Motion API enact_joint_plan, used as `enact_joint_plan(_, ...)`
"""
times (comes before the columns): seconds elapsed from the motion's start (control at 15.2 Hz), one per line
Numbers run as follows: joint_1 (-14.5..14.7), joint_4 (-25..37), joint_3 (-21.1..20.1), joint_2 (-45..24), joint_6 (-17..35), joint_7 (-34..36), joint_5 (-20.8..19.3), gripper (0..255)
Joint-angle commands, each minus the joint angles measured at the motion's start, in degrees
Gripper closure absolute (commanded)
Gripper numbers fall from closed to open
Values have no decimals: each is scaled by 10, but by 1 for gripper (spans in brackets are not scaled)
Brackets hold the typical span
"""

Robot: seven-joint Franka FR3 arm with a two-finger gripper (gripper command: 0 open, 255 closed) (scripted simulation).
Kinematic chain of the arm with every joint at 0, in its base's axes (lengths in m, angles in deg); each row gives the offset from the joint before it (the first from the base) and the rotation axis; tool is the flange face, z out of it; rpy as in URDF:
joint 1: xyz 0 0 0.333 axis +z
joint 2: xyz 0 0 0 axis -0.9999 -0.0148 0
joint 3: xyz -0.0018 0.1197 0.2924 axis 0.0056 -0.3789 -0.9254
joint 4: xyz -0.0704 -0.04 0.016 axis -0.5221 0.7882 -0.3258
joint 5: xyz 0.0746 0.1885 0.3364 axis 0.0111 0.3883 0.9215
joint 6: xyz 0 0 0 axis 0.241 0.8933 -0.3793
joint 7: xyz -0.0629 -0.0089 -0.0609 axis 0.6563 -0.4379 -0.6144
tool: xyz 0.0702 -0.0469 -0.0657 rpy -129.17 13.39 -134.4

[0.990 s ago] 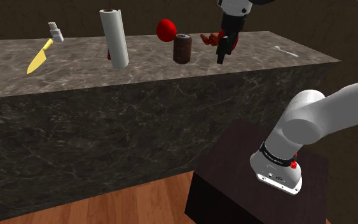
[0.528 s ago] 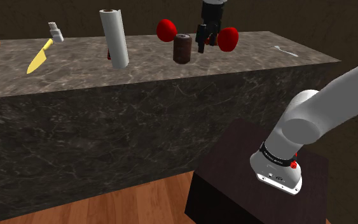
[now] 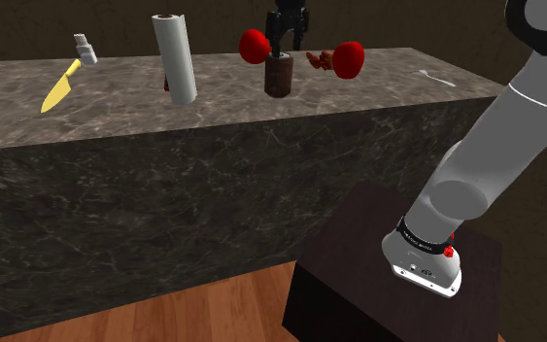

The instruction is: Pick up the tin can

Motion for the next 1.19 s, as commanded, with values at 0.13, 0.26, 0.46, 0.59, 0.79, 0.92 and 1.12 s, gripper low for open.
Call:
enact_joint_plan(0.13, -3, 143, 3, -103, -44, 19, 9, 0)
enact_joint_plan(0.26, -3, 119, 3, -97, -26, 18, 9, 0)
enact_joint_plan(0.46, -3, 86, 3, -89, 0, 18, 9, 0)
enact_joint_plan(0.59, -4, 64, 3, -85, 17, 18, 9, 0)
enact_joint_plan(0.79, -3, 58, 3, -83, 21, 18, 9, 255)
enact_joint_plan(0.92, -3, 59, 3, -83, 21, 18, 9, 255)
enact_joint_plan(1.12, -3, 59, 2, -84, 21, 18, 9, 255)
